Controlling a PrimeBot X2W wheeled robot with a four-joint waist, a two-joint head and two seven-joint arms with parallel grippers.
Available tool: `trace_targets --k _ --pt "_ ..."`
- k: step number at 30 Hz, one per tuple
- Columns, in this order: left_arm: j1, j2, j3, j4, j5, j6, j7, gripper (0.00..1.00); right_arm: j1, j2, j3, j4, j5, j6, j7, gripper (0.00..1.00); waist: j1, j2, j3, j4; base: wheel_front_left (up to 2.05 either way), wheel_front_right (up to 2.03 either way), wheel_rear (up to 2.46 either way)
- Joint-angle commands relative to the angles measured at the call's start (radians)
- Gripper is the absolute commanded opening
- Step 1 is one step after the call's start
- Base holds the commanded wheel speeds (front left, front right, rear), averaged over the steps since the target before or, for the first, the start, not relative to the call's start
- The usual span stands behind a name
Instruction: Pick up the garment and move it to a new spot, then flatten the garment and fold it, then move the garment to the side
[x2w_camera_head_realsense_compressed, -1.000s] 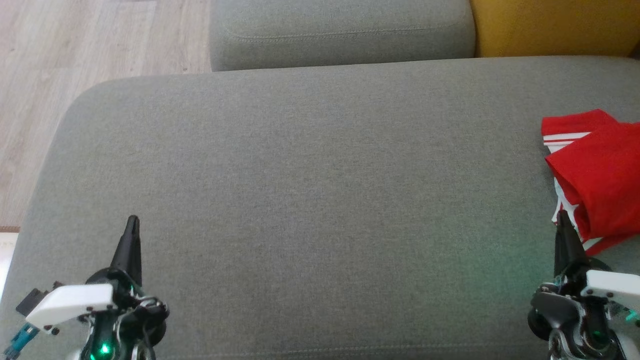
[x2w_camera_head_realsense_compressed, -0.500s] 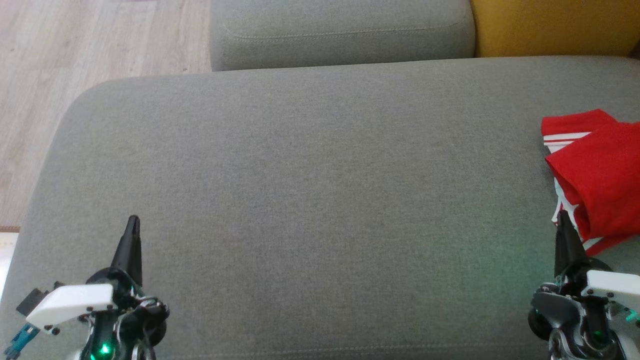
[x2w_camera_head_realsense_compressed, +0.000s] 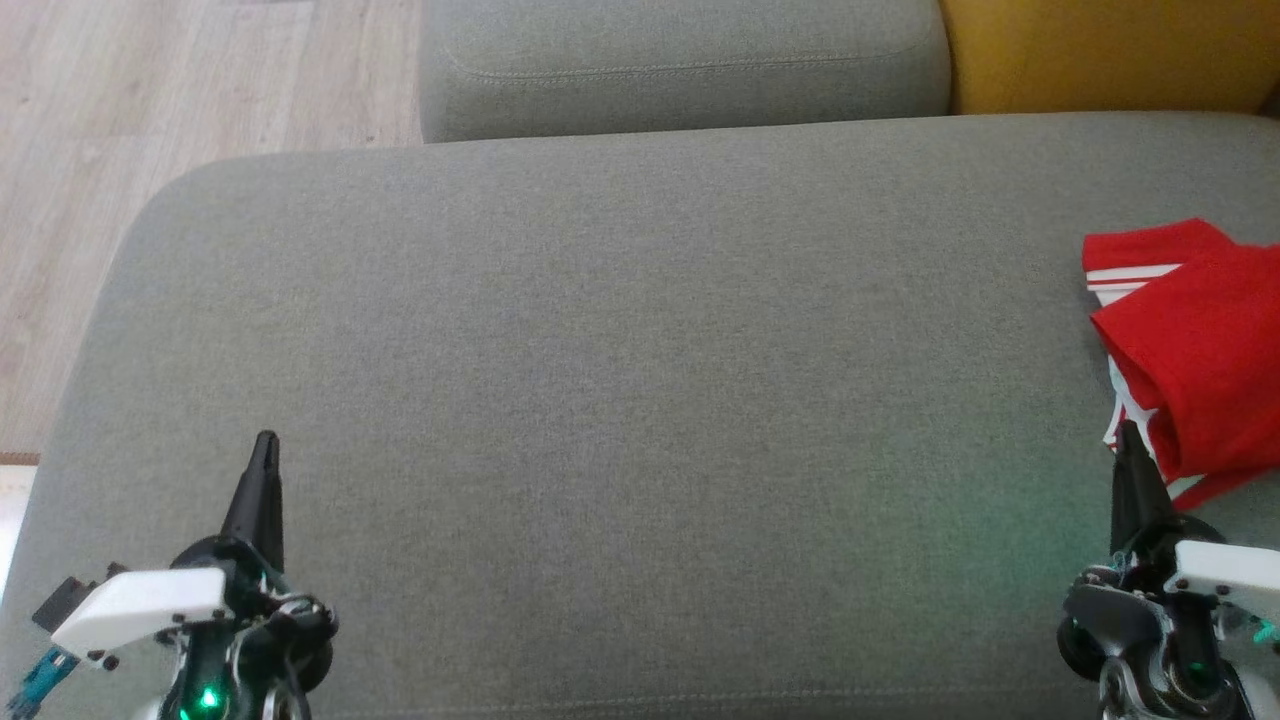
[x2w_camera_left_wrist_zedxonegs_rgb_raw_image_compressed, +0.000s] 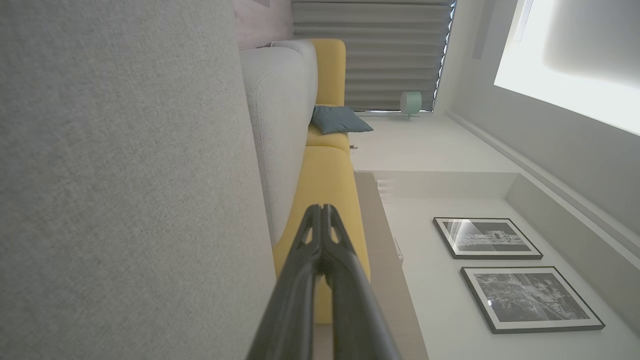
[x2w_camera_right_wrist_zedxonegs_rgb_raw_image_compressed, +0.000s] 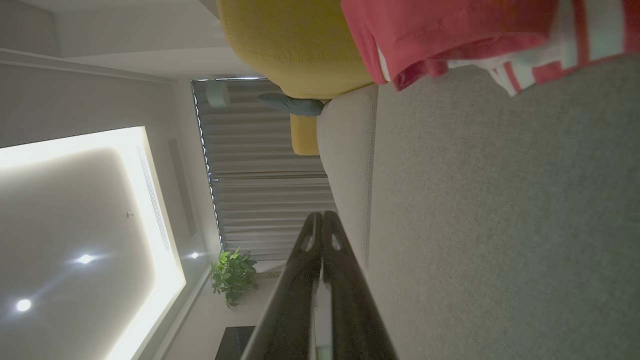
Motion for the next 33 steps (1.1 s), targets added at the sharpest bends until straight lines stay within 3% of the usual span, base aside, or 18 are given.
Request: trace_targets --k 1,33 --pt "-0.053 0.006 0.042 -0.026 0.006 -0.007 0.004 0.00 -0.055 -0.007 0.017 -0.031 -0.004 -0.001 0.006 0.00 0.0000 0.0000 0.000 0.000 0.00 0.00 0.00" --pt "-0.054 0.001 0.048 -0.026 0.012 -0.007 0.009 0.00 -0.055 -0.003 0.011 -0.030 -0.009 -0.001 0.011 0.00 0.0000 0.0000 0.000 0.000 0.00 0.00 0.00"
